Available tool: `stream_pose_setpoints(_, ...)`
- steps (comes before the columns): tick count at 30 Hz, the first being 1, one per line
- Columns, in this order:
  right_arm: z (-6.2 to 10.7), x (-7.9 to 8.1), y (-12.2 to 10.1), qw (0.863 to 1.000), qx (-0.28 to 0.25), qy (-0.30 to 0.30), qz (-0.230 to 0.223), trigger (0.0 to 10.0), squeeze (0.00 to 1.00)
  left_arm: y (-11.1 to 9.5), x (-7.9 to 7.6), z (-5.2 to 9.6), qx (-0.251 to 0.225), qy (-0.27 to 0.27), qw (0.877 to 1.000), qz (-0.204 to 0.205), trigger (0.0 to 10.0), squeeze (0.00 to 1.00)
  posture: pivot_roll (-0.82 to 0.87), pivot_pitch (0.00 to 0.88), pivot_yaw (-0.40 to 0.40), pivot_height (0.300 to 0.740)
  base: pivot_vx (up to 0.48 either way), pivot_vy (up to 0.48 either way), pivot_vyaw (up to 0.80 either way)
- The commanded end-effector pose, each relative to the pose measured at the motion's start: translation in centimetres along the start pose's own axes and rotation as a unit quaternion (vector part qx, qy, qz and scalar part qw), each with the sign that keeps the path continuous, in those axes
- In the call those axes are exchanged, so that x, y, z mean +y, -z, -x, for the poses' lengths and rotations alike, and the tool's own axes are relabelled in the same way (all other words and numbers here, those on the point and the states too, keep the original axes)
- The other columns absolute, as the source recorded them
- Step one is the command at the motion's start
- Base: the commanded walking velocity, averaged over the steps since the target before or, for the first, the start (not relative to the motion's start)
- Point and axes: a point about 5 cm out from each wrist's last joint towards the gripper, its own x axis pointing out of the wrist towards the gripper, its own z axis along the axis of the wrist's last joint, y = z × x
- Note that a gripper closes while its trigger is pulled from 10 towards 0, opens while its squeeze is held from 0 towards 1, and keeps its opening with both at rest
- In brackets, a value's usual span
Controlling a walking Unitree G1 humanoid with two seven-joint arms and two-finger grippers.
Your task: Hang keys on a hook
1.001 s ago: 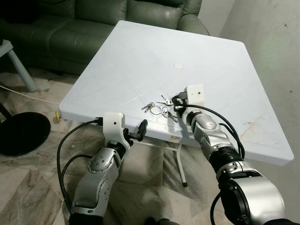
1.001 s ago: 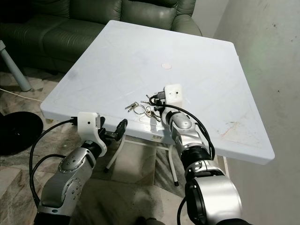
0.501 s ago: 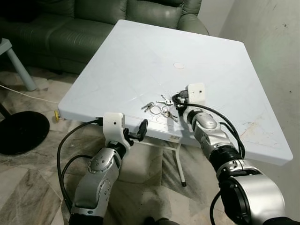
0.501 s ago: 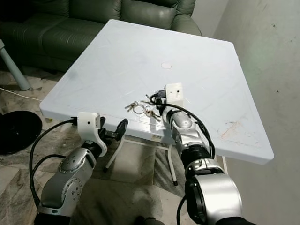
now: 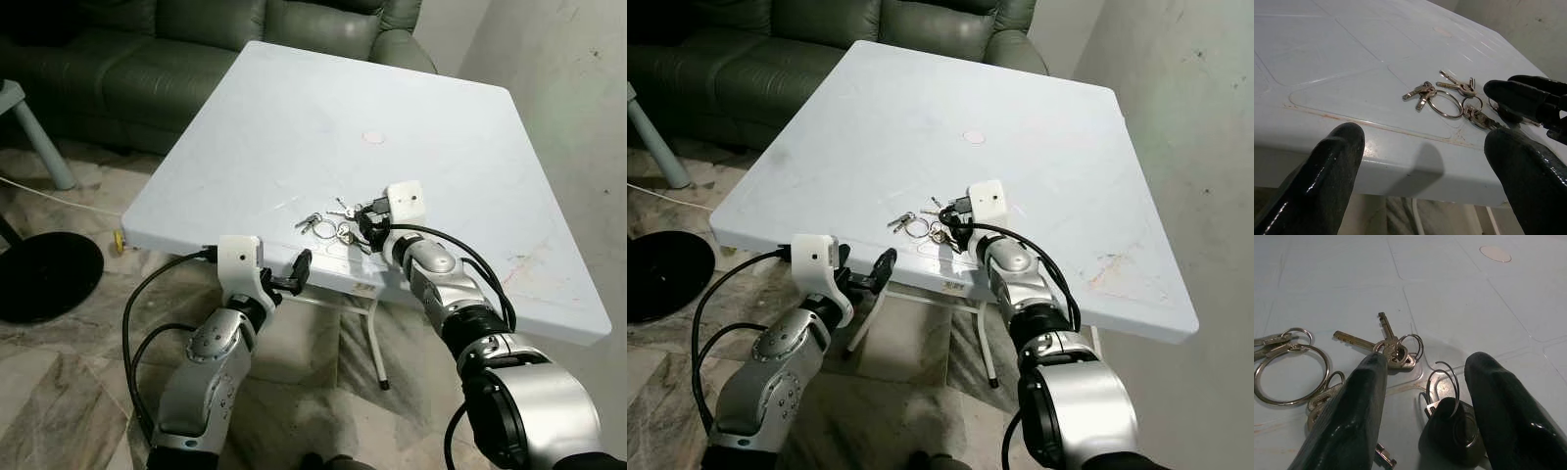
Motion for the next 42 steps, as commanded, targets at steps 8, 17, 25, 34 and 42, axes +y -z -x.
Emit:
stream_pose_setpoints(8,0.12,-0.73,0.33,1.000,0.016,0.012,0.003,10.0,0.00,-0.07,-0.77,-0.02,-0.001,0.012,1.000,0.002,10.0,0.00,0.03,0.116,-0.156,0.724,0.000,0.000,0.00)
stream_pose_setpoints(17,0.16,-0.72,0.70,1.000,0.028,0.013,0.001,8.4,0.00,-0.10,-0.77,0.14,-0.002,0.009,1.000,0.004,10.0,0.00,0.04,0.124,-0.163,0.724,0.000,0.000,0.00)
stream_pose_setpoints(25,0.17,-0.75,0.77,0.999,0.031,0.015,-0.001,0.0,0.00,-0.02,-0.69,0.26,-0.002,0.005,1.000,0.006,10.0,0.00,0.04,0.128,-0.168,0.724,0.000,0.000,0.00)
stream_pose_setpoints(34,0.19,-0.84,0.74,0.999,0.028,0.017,0.002,0.0,0.00,-0.04,-0.61,0.31,-0.003,0.000,1.000,0.006,10.0,0.00,0.04,0.137,-0.172,0.724,0.000,0.000,0.00)
stream_pose_setpoints(42,0.24,-0.99,0.77,0.999,0.025,0.023,0.001,0.0,0.00,-0.05,-0.59,0.31,-0.004,-0.004,1.000,0.004,10.0,0.00,0.04,0.140,-0.173,0.724,0.000,0.000,0.00)
